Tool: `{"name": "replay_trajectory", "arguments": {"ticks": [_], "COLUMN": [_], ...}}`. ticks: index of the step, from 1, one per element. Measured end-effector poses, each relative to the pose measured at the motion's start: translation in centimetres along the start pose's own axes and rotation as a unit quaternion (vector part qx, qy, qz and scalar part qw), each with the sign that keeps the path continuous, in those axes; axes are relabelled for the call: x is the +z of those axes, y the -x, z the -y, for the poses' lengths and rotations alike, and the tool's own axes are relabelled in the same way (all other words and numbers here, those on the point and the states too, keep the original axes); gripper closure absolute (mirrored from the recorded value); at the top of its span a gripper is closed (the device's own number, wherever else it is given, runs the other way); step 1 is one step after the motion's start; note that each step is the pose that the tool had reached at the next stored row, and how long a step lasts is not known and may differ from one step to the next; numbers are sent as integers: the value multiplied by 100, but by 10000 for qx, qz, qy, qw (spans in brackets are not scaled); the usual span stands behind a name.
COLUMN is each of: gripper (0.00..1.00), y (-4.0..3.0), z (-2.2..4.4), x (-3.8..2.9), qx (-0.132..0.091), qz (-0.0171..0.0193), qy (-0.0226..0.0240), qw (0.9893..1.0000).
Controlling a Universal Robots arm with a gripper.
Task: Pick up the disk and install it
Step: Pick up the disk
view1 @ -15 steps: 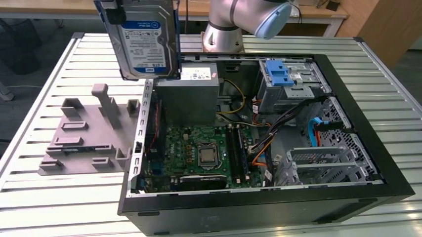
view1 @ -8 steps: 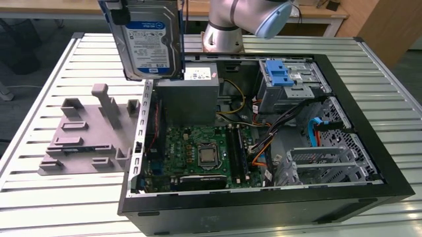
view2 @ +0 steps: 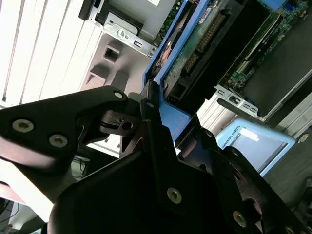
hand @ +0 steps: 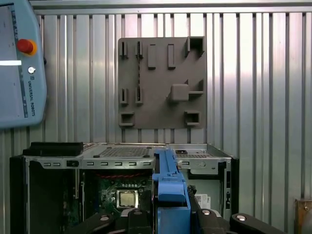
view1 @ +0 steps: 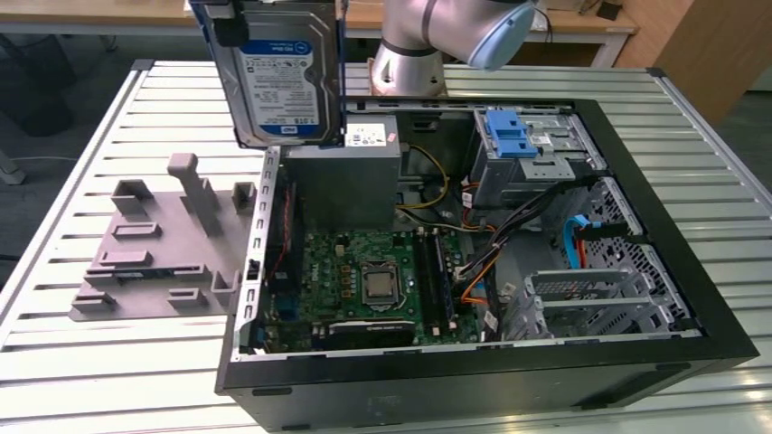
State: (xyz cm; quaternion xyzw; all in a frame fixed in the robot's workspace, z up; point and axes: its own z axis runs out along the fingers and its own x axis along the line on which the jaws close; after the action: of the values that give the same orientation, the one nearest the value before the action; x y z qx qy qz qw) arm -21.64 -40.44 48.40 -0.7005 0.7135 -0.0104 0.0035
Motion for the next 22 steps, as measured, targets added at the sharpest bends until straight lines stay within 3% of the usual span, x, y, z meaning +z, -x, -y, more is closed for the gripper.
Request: {"name": "replay_trajectory", "arguments": {"ticks": [22], "gripper": [64], "y": [-41], "z": [223], "x": [5], "qx": [0], "qz": [11], "qy": [0], "qw": [10000]}}
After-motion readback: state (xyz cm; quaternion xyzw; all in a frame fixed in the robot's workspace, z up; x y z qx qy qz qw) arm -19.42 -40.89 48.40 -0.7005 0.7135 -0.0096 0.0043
